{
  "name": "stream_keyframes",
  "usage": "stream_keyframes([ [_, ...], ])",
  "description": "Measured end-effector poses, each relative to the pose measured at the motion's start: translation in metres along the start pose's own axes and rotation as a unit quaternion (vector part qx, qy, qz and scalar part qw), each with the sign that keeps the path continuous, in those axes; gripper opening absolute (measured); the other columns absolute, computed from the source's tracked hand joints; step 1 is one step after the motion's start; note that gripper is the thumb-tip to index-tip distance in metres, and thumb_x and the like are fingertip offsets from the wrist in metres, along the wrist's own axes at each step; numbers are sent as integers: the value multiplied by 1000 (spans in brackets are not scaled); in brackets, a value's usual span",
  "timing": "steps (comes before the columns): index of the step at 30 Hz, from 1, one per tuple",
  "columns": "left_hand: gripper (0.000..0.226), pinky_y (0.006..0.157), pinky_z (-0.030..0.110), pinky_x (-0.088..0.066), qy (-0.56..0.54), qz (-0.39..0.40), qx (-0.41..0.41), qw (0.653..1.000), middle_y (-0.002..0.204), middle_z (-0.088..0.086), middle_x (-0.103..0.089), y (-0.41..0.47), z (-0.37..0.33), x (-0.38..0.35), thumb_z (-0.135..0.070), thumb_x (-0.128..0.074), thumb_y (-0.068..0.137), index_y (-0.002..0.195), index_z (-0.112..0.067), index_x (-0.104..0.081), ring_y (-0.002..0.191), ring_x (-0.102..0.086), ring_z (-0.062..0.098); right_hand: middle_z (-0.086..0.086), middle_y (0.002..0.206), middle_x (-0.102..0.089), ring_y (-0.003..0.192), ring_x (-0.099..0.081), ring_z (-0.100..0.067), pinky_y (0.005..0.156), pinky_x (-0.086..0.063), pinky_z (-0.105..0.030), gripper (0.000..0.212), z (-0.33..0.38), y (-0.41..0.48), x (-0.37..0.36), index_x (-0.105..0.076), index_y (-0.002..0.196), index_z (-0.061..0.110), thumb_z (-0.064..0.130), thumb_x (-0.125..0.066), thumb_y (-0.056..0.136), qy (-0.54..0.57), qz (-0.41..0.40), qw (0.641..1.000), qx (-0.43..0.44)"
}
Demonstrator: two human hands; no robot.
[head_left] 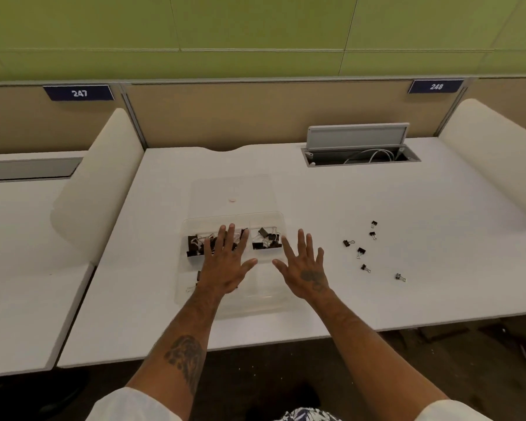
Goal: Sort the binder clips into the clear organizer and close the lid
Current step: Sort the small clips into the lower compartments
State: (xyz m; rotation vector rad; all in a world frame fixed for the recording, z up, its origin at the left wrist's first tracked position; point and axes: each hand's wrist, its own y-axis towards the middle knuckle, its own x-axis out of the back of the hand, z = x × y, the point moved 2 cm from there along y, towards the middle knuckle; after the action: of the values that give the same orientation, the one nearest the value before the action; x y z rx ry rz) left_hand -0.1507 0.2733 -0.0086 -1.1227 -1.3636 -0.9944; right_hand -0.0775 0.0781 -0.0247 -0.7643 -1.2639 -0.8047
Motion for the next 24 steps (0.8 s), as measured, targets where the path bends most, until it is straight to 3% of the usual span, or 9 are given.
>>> stream_keyframes([
  [5,75,112,52,16,-4,5,-46,999,159,3,23,30,-48,-3,-71,-5,87,149,-36,18,145,26,23,-20,161,-1,149,-4,-40,111,-17,-64,77,-48,0,5,-14,155,24,64,0,91,7,8,998,-62],
  [10,80,116,54,7,0,5,-72,997,160,4,19,65,-101,-14,-74,8,79,149,-35,17,147,22,23,-26,154,-28,142,-28,-44,103,-32,-66,70,-110,4,1,-37,148,17,58,-8,98,11,23,995,-101],
  [13,79,116,53,6,2,6,-84,996,161,5,16,86,-133,-19,-72,4,82,150,-34,15,147,19,24,-22,159,-14,148,-13,-40,111,-21,-63,69,-145,8,2,-27,152,20,57,-7,98,11,35,994,-106],
  [16,75,116,51,8,-7,17,-91,996,161,5,17,106,-161,-27,-69,-7,88,151,-34,14,147,21,23,-15,162,-1,150,1,-31,116,-10,-55,60,-180,16,0,-17,154,23,51,-23,101,29,37,992,-119],
  [18,75,117,51,7,-18,24,-97,995,161,5,15,117,-178,-32,-68,-12,90,152,-33,12,147,19,23,-18,160,-15,148,-12,-34,114,-25,-54,57,-198,20,-1,-29,151,19,44,-38,101,45,35,991,-119],
  [20,75,118,50,5,-28,35,-101,994,162,6,13,127,-193,-37,-67,-14,91,152,-32,9,148,17,23,-22,150,-36,138,-34,-41,99,-45,-55,49,-213,25,-4,-46,141,14,29,-54,96,72,15,992,-102],
  [24,74,119,46,0,-31,78,-109,990,162,6,12,142,-216,-45,-61,-23,96,153,-26,7,149,13,23,-17,144,-41,128,-43,-38,90,-48,-45,55,-234,31,-9,-50,140,16,2,-55,87,58,46,996,-42],
])
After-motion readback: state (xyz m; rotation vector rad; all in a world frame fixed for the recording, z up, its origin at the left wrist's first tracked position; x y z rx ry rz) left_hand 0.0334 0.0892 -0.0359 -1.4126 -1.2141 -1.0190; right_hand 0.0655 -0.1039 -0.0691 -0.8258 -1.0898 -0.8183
